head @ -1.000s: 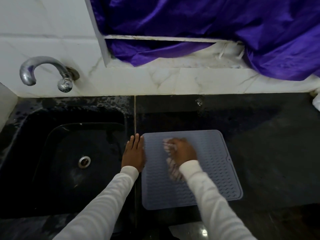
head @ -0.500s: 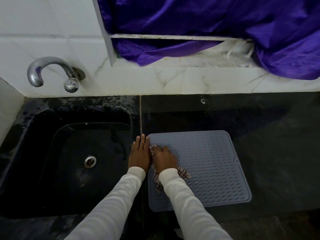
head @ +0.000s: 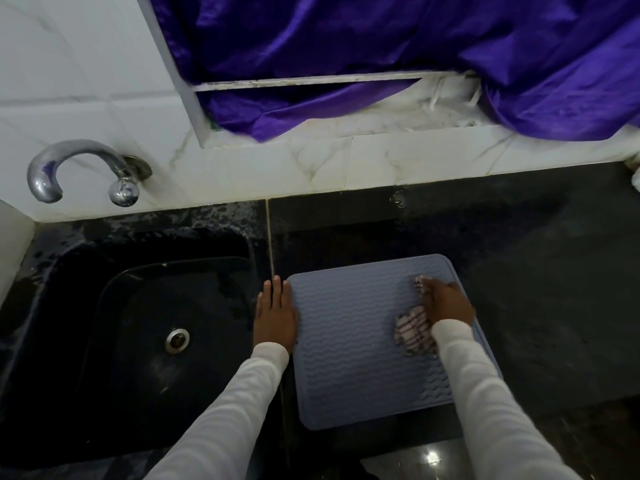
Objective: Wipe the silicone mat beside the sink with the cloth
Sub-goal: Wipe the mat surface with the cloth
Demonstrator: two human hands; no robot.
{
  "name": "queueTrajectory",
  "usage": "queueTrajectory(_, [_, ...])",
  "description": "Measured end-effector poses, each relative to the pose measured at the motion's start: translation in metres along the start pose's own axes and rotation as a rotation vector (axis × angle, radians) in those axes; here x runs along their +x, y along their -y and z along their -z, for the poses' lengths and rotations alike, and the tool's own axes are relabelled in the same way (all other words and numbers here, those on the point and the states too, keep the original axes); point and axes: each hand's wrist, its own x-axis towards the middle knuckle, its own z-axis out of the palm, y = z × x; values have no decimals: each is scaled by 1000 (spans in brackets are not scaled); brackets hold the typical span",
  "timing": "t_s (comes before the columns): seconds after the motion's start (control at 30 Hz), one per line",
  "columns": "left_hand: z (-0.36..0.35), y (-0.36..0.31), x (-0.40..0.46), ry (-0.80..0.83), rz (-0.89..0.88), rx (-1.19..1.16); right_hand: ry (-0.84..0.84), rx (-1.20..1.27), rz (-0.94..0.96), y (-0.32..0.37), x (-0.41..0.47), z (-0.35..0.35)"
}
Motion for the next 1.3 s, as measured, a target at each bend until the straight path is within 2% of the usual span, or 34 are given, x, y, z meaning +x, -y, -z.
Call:
queueTrajectory(0.13, [-1,-4,1,3,14,1,-46,43,-167,-42,39,16])
queueTrajectory(0.5, [1,-8,0,14,30,2,-120,98,-175,-31,36,12])
queueTrajectory(0.6, [0,-9,1,10,36,-4,-37,49,-159,-23,34,24])
queueTrajectory(0.73, [3,-10,-1,2,30,-34,8,27,-53,5,16,44])
queueTrajectory(0.83, [5,-8,-2,8,17,-43,57,158,110,63,-23,45])
queueTrajectory(0.97, [5,-7,-2,23,19,-25,223,153,388,139,-85,-4])
queueTrajectory(1.03, [5,-6,-2,2,3,-21,229,46,465,169,-115,-32])
queueTrajectory(1.17, [3,-3,-3,-28,-13,-25,127,-13,467,183,-138,-59])
queueTrajectory(1.3, [0,-3,-2,-19,-8,-3,141,-62,480,180,-132,-58])
